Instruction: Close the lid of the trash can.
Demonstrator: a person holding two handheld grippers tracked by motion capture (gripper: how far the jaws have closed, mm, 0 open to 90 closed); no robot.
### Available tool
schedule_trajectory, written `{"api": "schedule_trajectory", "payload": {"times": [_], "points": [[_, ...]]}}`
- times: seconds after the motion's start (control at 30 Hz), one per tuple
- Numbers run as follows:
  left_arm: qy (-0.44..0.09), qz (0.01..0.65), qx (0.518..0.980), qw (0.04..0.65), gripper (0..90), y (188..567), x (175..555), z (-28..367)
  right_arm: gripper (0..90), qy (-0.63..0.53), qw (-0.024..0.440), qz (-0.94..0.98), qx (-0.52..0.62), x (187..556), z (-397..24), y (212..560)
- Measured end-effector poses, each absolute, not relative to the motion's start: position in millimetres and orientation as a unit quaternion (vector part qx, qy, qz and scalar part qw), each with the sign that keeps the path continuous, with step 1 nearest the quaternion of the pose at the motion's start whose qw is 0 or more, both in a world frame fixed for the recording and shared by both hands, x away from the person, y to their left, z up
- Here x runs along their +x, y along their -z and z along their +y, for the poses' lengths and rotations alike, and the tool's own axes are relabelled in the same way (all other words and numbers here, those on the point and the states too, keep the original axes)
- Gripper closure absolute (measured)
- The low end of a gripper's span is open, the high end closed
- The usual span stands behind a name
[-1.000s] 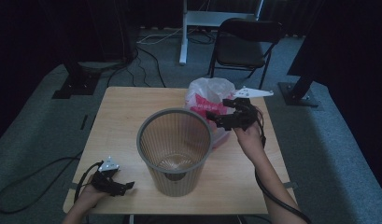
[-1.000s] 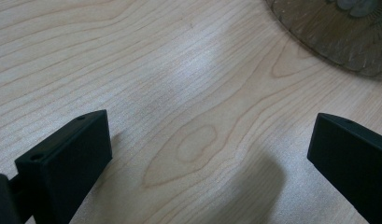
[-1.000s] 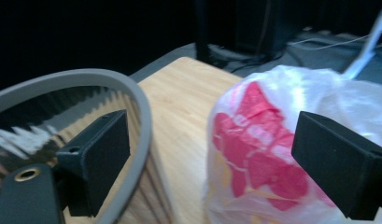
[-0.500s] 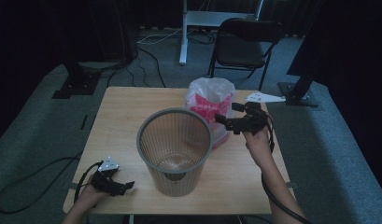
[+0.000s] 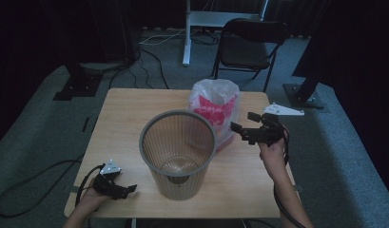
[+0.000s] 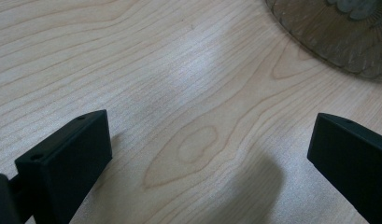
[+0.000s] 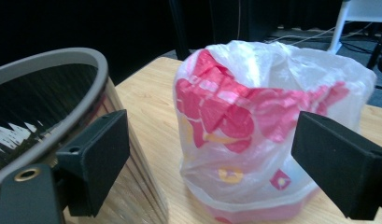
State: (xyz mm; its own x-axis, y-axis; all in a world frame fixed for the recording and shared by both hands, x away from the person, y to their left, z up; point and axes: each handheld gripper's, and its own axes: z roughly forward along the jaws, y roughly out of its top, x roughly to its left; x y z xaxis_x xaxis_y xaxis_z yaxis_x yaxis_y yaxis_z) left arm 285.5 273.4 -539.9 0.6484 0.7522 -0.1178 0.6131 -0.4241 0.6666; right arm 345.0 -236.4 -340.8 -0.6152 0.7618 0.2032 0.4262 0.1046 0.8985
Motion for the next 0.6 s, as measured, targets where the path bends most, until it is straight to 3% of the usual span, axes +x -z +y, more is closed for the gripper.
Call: {"api": "schedule_trajectory", "payload": {"times": [0.6], "points": [[-0.099,0.408,0.838,0.349,0.0,539.8,285.0,273.4,11.1,-0.519,0.168,0.717,0.434,327.8,-258.7,378.7]]}}
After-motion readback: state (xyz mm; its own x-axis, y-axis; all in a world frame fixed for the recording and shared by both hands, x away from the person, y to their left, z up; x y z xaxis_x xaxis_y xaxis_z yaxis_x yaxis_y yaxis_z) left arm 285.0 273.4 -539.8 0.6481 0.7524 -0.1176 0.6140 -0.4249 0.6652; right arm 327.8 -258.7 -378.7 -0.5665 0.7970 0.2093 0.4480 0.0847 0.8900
